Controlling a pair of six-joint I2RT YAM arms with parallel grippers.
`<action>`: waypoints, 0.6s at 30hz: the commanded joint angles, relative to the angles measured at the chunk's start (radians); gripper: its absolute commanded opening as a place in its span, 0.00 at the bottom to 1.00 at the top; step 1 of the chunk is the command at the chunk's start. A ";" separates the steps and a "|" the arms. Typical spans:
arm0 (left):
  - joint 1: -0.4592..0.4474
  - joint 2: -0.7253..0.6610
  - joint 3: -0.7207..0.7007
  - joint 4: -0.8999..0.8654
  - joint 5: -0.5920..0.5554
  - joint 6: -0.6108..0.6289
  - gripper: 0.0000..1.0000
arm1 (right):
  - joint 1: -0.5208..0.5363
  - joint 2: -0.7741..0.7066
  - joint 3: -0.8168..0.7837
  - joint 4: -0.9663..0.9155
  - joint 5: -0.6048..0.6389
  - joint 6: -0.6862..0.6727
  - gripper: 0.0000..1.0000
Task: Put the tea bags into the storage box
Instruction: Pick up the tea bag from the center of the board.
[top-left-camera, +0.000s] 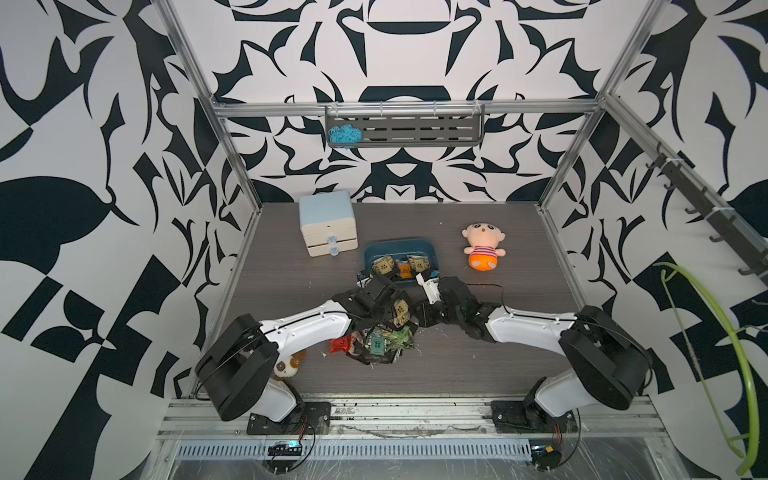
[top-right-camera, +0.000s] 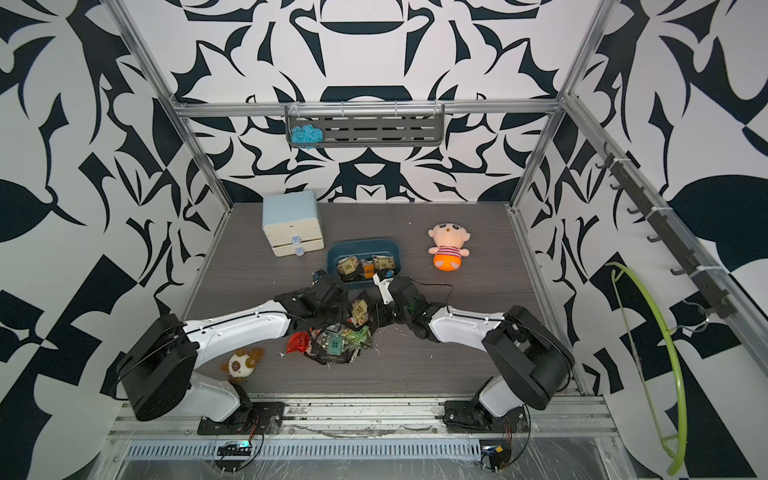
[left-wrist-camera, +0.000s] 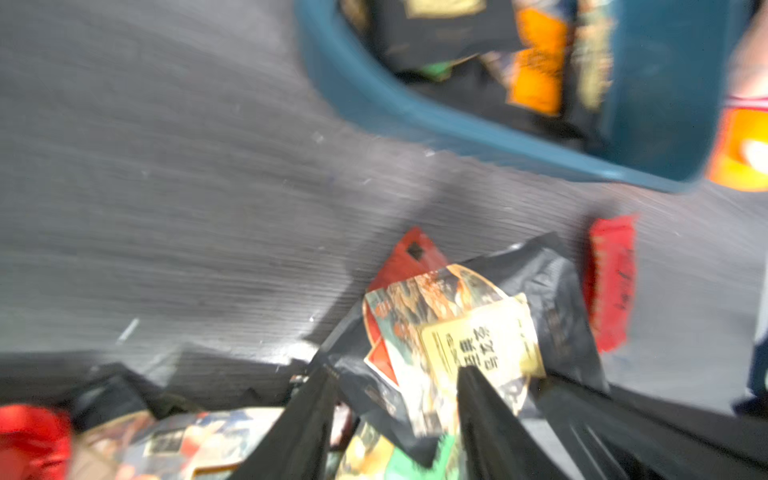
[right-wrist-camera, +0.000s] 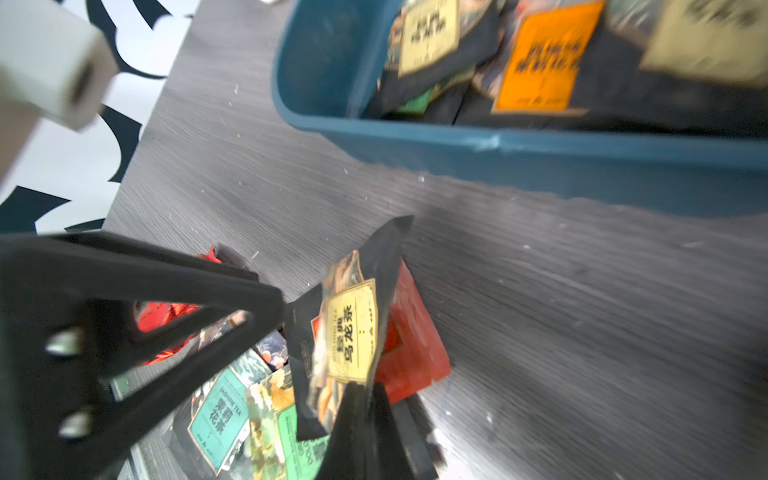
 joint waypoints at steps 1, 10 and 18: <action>-0.003 -0.051 -0.028 -0.047 -0.029 0.009 0.61 | 0.003 -0.055 -0.030 0.027 0.049 -0.028 0.00; -0.003 -0.150 -0.098 -0.037 -0.054 -0.031 0.70 | 0.004 -0.169 -0.089 0.018 0.156 -0.039 0.00; -0.003 -0.229 -0.127 -0.074 -0.045 -0.036 0.70 | 0.004 -0.317 -0.103 -0.124 0.383 -0.018 0.00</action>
